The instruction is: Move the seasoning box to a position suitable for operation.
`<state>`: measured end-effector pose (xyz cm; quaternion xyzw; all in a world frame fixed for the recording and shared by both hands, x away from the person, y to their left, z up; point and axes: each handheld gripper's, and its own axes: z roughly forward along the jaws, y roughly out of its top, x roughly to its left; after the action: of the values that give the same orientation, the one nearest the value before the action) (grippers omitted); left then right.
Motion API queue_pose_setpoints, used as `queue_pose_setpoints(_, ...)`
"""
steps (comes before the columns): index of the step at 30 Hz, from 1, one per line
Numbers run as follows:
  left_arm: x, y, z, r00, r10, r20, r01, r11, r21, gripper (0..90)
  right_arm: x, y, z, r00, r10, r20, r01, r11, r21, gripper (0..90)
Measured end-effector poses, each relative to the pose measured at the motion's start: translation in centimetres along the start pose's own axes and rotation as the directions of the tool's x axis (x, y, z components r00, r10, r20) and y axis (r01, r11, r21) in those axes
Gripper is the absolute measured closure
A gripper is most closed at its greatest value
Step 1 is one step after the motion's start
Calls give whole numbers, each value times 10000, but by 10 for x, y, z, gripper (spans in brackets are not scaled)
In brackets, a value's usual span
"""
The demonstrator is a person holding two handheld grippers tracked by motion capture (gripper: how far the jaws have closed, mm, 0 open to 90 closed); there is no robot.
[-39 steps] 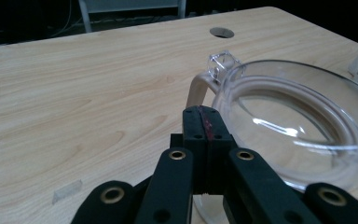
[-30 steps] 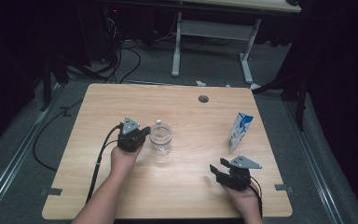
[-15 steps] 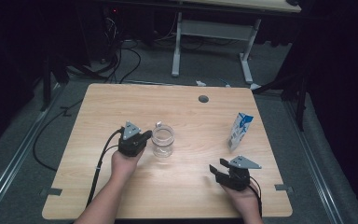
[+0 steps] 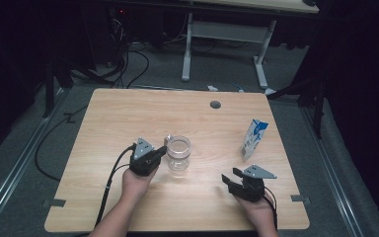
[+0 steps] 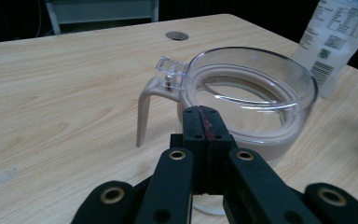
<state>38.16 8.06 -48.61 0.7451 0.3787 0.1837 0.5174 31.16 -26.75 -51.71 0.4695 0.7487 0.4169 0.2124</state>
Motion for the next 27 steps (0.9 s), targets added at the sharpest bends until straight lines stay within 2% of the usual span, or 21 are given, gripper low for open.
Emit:
queue_pose_setpoints(8,-14,-1,0,9996,102,270,-102,9999,-4,900,0,0,-1,10000,11,5,-11,10000,-15,445)
queue_pose_setpoints(12,-16,-1,-1,9995,45,323,-44,10000,-44,900,0,0,-1,10000,-6,10,6,10000,-1,445)
queue_pose_setpoints(14,-12,3,-6,9999,-118,61,119,9998,-182,900,0,1,-2,10000,4,25,-4,10000,-34,447)
queue_pose_setpoints(16,-9,4,-7,9999,-126,-5,126,9997,-218,896,1,1,-2,10000,19,14,-19,10000,-47,451)
queue_pose_setpoints(18,1,11,-8,9994,-221,-262,219,9997,-99,837,3,2,-1,9999,-111,-5,110,9999,-99,473)
queue_pose_setpoints(20,4,14,-8,9992,-209,-333,206,9998,-85,839,4,3,-1,9999,-125,-26,125,9999,-102,481)
queue_pose_setpoints(22,7,20,-8,9985,-31,-543,28,10000,-63,835,7,5,1,9998,-162,-113,161,9998,-88,499)
queue_pose_setpoints(23,9,27,-7,9980,129,-625,-127,9999,35,814,11,9,4,9993,-330,-186,328,9994,-104,510)
queue_pose_setpoints(26,11,34,-3,9979,150,-625,-140,9998,158,793,16,15,6,9988,-408,-253,403,9990,-183,530)
queue_pose_setpoints(27,12,37,1,9982,196,-559,-182,9995,264,759,20,21,9,9980,-568,-283,559,9980,-289,542)
